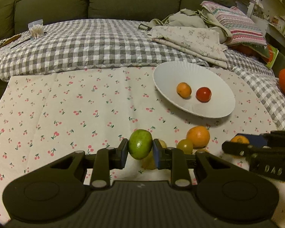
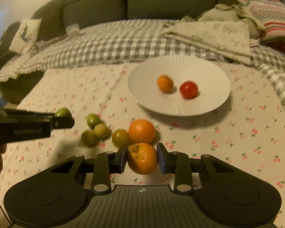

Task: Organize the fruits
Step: 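Grasp an orange with the right tool while the left tool holds the lime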

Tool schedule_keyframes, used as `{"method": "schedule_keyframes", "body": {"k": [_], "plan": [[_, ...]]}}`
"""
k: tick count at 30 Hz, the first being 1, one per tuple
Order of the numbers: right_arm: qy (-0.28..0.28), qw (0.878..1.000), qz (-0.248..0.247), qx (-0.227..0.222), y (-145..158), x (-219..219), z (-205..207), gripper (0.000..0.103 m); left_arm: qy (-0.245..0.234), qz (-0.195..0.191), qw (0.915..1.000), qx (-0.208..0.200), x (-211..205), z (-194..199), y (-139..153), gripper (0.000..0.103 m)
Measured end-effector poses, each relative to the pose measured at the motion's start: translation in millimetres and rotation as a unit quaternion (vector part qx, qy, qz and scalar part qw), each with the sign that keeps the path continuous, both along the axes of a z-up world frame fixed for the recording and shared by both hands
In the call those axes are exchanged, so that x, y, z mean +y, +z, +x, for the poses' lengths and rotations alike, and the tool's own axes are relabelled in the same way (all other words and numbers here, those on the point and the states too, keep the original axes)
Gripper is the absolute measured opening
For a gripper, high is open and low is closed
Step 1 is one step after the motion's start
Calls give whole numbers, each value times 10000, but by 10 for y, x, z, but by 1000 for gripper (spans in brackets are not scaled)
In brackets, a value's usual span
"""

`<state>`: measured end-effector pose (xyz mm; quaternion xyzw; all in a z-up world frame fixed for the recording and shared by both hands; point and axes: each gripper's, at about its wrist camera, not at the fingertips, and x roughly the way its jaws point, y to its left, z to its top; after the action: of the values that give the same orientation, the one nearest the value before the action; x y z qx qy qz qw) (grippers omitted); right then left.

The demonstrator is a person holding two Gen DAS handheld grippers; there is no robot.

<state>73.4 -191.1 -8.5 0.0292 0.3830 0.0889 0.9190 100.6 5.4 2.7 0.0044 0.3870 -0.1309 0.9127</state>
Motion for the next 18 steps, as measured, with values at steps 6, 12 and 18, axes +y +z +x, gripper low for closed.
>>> {"method": "schedule_keyframes", "body": {"k": [6,12,18], "plan": [[-308,9992,134,-195,139,-230,12,32,-48,5,10000,-69,-119,19,79,26],[-618,9973,232,-310,212,-443,30,32,-177,139,9996,-142,-316,79,113,26],[-840,9953,306,-376,233,-591,120,32,-304,192,9988,-338,-490,206,189,25]]}}
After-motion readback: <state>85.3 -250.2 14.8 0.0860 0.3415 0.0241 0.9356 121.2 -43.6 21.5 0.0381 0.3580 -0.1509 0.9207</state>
